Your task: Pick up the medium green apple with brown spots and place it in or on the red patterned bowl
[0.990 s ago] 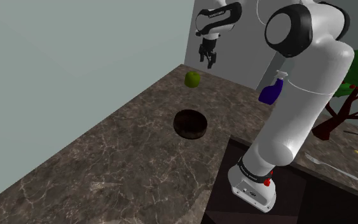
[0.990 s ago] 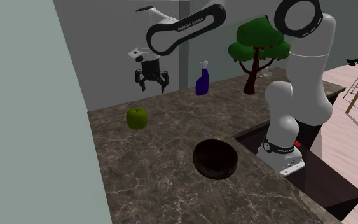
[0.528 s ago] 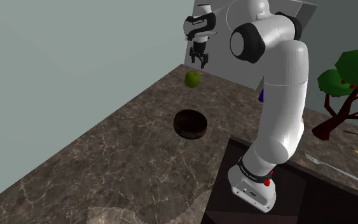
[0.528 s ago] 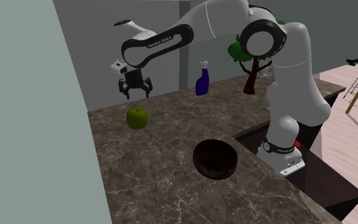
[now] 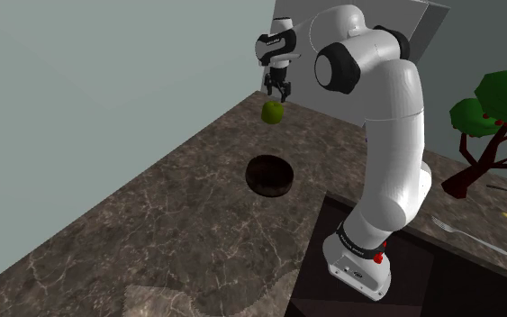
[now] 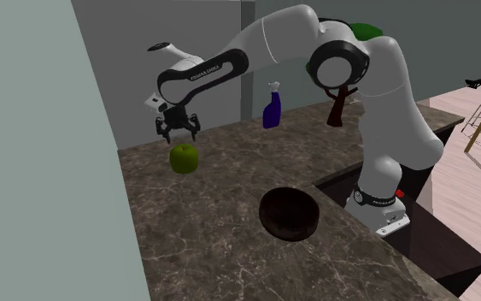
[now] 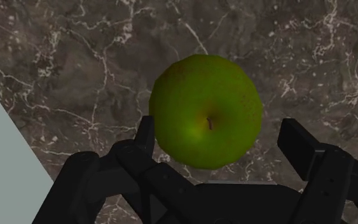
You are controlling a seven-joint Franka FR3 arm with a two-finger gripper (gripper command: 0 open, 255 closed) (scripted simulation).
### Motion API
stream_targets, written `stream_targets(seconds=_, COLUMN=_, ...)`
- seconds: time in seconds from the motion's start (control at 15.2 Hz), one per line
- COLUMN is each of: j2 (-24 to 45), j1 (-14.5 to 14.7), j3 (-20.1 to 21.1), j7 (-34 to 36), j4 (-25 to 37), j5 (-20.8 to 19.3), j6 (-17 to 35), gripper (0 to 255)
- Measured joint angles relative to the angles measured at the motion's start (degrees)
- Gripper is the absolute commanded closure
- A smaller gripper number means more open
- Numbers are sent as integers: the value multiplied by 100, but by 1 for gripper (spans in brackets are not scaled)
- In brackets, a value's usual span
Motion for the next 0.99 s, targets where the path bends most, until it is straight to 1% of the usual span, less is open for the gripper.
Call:
stream_targets(seconds=0.46, j2=48, j1=-13, j3=12, j7=-12, j4=-69, j5=21, j6=116, gripper=0)
stream_targets(seconds=0.53, j2=49, j1=-13, j3=12, j7=-12, j4=-69, j5=21, j6=117, gripper=255)
stream_targets(seconds=0.99, j2=49, j1=-14, j3=12, j7=-12, j4=-69, j5=21, j6=117, gripper=255)
